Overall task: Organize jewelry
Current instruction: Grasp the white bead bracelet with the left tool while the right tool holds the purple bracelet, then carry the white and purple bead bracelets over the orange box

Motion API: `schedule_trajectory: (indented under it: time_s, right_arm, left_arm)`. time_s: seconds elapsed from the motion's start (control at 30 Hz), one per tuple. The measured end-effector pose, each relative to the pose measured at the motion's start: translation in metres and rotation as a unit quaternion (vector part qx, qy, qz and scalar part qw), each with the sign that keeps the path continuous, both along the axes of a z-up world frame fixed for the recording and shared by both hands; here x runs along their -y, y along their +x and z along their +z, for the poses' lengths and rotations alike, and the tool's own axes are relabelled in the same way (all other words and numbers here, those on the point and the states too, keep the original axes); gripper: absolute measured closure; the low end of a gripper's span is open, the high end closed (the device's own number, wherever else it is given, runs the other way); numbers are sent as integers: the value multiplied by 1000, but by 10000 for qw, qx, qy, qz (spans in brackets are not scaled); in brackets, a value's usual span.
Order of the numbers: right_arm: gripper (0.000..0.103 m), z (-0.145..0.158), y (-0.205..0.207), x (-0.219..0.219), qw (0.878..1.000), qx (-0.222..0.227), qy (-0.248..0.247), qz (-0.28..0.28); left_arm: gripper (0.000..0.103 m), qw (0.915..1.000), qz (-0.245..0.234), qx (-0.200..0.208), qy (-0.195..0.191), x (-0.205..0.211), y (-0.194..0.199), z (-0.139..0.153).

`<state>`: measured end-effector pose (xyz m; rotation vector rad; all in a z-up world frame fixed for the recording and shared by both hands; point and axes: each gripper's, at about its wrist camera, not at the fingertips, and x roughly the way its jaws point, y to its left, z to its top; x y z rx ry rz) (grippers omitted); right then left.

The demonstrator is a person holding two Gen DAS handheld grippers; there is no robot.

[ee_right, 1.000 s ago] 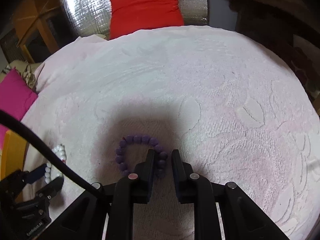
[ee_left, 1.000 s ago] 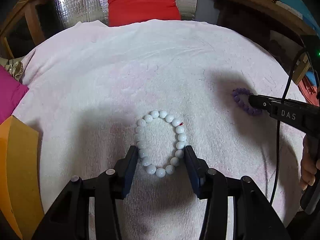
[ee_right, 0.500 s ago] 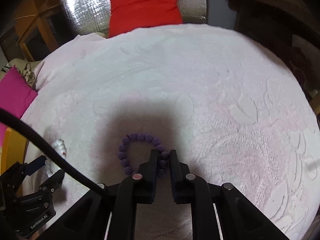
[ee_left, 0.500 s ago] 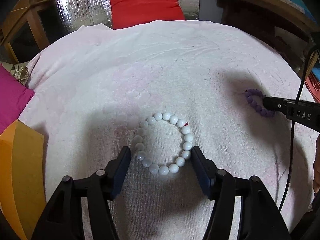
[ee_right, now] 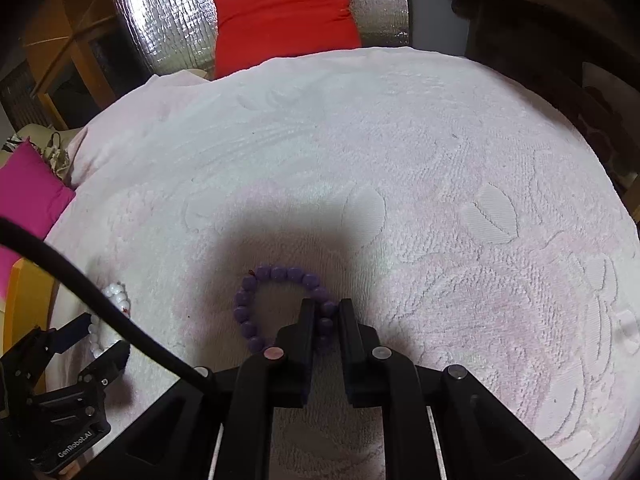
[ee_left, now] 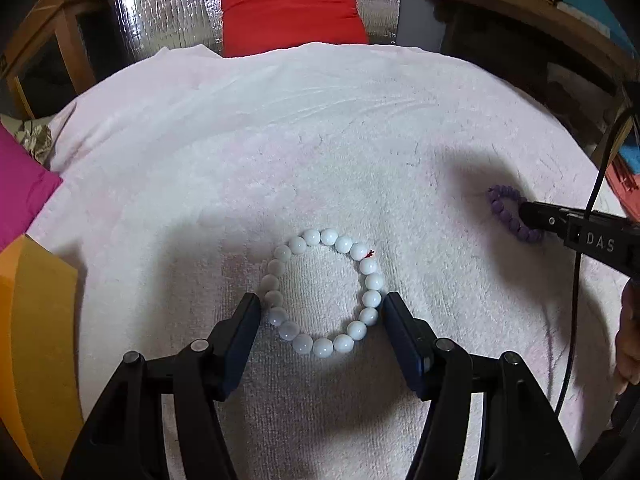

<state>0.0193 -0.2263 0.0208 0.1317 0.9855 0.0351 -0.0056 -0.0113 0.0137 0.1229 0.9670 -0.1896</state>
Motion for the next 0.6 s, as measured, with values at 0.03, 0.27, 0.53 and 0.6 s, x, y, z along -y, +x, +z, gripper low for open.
schedule_trajectory:
  time_s: [0.03,0.27,0.53,0.6]
  right_arm:
    - [89,0,0,-1,10000,20,-27,14]
    - [91,3,0,-5,9997,116,-163,130]
    - [92,13,-2,-3,9991,306,188,215]
    - [92,17,-4,-1,9985,365,330,229]
  left_arm:
    - [38,10000,-2,2,-37,-1,0,0]
    - [42,9998,-32,35,-205,-3,0,-1]
    - [92,9981,-256,120,-548,-1,-2,7]
    - [93,9975,-270,136,-641,-3,-3,9]
